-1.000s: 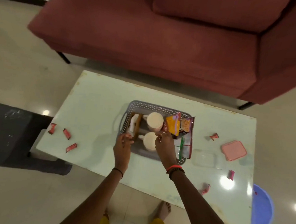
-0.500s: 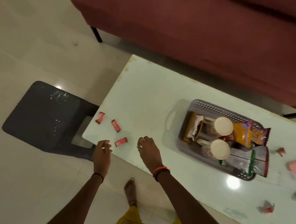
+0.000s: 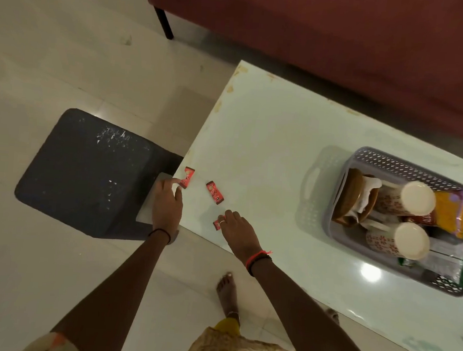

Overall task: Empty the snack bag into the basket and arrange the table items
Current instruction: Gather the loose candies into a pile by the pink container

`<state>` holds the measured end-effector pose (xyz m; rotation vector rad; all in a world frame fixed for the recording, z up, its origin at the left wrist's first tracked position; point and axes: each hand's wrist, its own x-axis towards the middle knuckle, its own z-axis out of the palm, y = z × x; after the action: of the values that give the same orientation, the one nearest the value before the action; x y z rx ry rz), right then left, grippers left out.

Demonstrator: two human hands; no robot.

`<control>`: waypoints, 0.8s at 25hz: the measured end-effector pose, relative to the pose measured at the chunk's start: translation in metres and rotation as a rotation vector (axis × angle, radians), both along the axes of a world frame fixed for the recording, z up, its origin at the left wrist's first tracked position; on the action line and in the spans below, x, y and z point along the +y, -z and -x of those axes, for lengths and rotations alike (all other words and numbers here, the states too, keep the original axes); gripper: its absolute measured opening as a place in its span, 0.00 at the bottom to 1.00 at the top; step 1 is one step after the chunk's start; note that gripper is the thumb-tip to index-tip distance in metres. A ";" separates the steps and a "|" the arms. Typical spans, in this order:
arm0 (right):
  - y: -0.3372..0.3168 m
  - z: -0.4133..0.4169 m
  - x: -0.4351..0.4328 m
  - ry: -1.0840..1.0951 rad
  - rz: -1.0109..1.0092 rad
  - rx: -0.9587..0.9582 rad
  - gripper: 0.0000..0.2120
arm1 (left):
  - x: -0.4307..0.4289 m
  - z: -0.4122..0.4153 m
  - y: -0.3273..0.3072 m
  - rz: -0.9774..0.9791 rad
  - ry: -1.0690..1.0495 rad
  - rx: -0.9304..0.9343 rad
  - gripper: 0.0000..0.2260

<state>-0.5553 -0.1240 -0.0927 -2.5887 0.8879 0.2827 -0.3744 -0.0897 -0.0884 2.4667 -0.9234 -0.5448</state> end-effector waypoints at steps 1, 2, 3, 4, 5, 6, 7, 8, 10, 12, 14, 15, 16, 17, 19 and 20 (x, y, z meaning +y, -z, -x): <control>0.002 -0.003 -0.001 -0.006 0.017 -0.021 0.15 | -0.007 -0.003 0.003 -0.018 0.031 -0.006 0.13; 0.002 -0.005 -0.003 -0.013 0.031 -0.027 0.13 | -0.015 -0.006 0.007 -0.046 0.059 -0.006 0.14; 0.003 -0.007 -0.005 -0.014 0.042 -0.026 0.12 | -0.021 -0.008 0.011 -0.087 0.086 -0.010 0.16; 0.004 -0.008 -0.007 0.012 0.042 -0.030 0.12 | -0.028 -0.009 0.015 -0.136 0.110 -0.018 0.18; 0.004 -0.008 -0.009 0.064 0.037 -0.041 0.11 | -0.033 -0.010 0.018 -0.179 0.129 -0.024 0.20; 0.005 -0.008 -0.011 0.130 0.029 -0.040 0.11 | -0.038 -0.010 0.022 -0.205 0.140 -0.029 0.21; 0.005 -0.007 -0.014 0.195 0.000 -0.043 0.12 | -0.042 -0.011 0.025 -0.218 0.144 -0.042 0.20; 0.007 -0.007 -0.017 0.244 -0.042 -0.052 0.13 | -0.044 -0.012 0.027 -0.225 0.153 -0.063 0.20; 0.010 -0.005 -0.025 0.298 -0.110 -0.055 0.15 | -0.047 -0.017 0.031 -0.245 0.177 -0.094 0.18; 0.010 -0.003 -0.033 0.378 -0.154 -0.073 0.14 | -0.048 -0.023 0.032 -0.250 0.174 -0.109 0.17; 0.009 0.000 -0.041 0.481 -0.204 -0.094 0.11 | -0.044 -0.025 0.031 -0.208 0.200 -0.150 0.16; 0.009 0.001 -0.043 0.529 -0.223 -0.100 0.11 | -0.041 -0.026 0.029 -0.168 0.261 -0.173 0.15; 0.008 0.002 -0.046 0.570 -0.236 -0.100 0.10 | -0.039 -0.025 0.027 -0.132 0.356 -0.188 0.13; 0.008 0.002 -0.047 0.603 -0.249 -0.098 0.10 | -0.037 -0.025 0.025 -0.100 0.476 -0.207 0.13; 0.007 0.003 -0.050 0.655 -0.270 -0.093 0.09 | -0.036 -0.022 0.024 -0.057 0.772 -0.319 0.12; 0.007 0.004 -0.051 0.675 -0.276 -0.096 0.08 | -0.037 -0.020 0.026 -0.064 0.929 -0.405 0.13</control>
<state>-0.5588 -0.1747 -0.0992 -1.9017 1.4924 0.0763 -0.3544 -0.1271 -0.1140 2.1062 -2.2627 -0.3393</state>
